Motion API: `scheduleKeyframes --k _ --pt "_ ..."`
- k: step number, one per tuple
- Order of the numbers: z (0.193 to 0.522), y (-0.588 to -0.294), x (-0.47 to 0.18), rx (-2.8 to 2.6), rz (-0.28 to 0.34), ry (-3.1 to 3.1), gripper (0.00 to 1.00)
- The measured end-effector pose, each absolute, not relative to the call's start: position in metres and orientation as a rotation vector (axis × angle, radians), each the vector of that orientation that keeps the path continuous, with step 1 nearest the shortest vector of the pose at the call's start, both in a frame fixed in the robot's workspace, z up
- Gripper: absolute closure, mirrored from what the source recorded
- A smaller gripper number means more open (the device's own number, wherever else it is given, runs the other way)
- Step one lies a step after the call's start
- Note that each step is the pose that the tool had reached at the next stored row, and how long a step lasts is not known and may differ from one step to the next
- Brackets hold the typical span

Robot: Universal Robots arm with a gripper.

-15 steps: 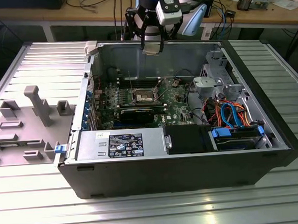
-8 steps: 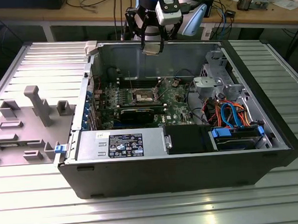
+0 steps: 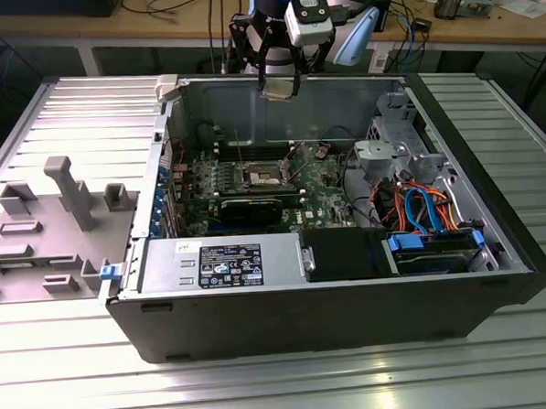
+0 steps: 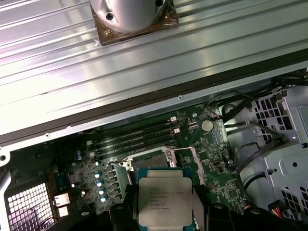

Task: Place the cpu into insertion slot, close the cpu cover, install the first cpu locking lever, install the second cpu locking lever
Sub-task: 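Place the cpu into insertion slot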

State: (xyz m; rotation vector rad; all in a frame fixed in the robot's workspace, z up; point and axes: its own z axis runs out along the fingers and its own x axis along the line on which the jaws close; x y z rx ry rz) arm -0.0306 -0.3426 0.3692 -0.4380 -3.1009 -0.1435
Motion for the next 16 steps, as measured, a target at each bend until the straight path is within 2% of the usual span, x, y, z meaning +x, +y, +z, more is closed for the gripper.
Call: scheduleKeyframes --k 16 --pt "0.3692 -0.3426 -0.0306 -0.468 -0.144 -3.097 0.46"
